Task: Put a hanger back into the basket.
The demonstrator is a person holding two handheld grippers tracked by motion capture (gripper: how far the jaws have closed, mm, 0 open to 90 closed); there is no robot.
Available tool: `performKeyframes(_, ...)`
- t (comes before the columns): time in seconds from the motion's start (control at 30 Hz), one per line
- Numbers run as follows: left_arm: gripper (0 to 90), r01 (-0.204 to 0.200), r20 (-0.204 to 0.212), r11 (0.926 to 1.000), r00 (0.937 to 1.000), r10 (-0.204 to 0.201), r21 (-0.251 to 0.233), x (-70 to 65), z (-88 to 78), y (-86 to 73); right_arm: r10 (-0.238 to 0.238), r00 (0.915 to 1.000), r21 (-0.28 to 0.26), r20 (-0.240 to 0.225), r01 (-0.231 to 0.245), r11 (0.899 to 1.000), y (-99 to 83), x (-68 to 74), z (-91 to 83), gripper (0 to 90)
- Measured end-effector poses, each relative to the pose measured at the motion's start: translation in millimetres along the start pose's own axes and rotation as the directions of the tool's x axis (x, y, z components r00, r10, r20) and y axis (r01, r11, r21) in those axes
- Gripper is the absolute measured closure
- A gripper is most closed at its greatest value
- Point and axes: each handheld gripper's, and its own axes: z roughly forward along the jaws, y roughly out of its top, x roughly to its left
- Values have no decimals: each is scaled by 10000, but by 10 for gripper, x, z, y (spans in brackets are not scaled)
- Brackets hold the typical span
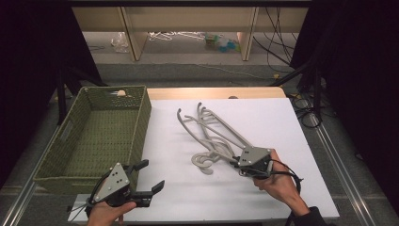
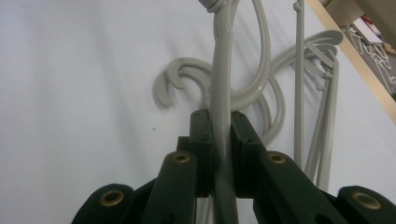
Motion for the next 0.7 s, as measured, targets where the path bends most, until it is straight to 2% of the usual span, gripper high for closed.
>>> performKeyframes(0.1,164,-326,-56,9994,9995,326,102,-1,46,34,-19,9992,-221,-389,10,9998,6,57,-56,823)
performKeyframes(0.17,161,-347,159,9984,9993,340,447,-11,94,63,-5,9979,-336,-654,-17,9994,15,81,-91,823)
performKeyframes(0.2,165,-347,159,9984,9993,340,447,-11,94,63,-5,9979,-336,-654,-17,9994,15,81,-91,823)
performKeyframes(0.23,165,-400,192,9971,9991,388,654,-24,127,82,-93,9977,-357,-667,70,9993,21,91,-108,822)
performKeyframes(0.27,172,-710,277,9942,9972,690,809,-40,165,124,-159,9965,-447,-816,123,9989,40,118,-138,822)
performKeyframes(0.3,175,-710,277,9942,9972,690,809,-40,165,124,-159,9965,-447,-816,123,9989,40,118,-138,822)
performKeyframes(0.33,176,-1166,302,9880,9930,1141,1009,-60,210,180,-213,9944,-573,-1031,154,9982,53,139,-157,823)
performKeyframes(0.5,164,-1620,334,9786,9867,1591,1266,-75,328,287,-394,9891,-552,-1419,319,9980,82,204,-214,822)
performKeyframes(0.53,164,-1881,425,9715,9820,1839,1441,-73,370,313,-394,9891,-552,-1419,319,9980,82,204,-214,822)
performKeyframes(0.57,171,-2163,539,9599,9762,2100,1782,-74,440,343,-462,9849,-531,-1670,378,9979,76,224,-230,822)
performKeyframes(0.6,173,-2285,605,9555,9734,2210,1863,-84,479,350,-496,9829,-548,-1771,405,9977,75,232,-230,822)
performKeyframes(0.63,180,-2530,728,9487,9672,2434,1894,-93,518,360,-474,9807,-528,-1897,380,9979,76,248,-232,822)
performKeyframes(0.67,191,-2530,728,9487,9672,2434,1894,-93,518,360,-474,9807,-528,-1897,380,9979,76,248,-232,822)
performKeyframes(0.7,191,-2718,819,9424,9620,2605,1949,-105,557,366,-510,9794,-575,-1954,405,9975,80,259,-228,822)
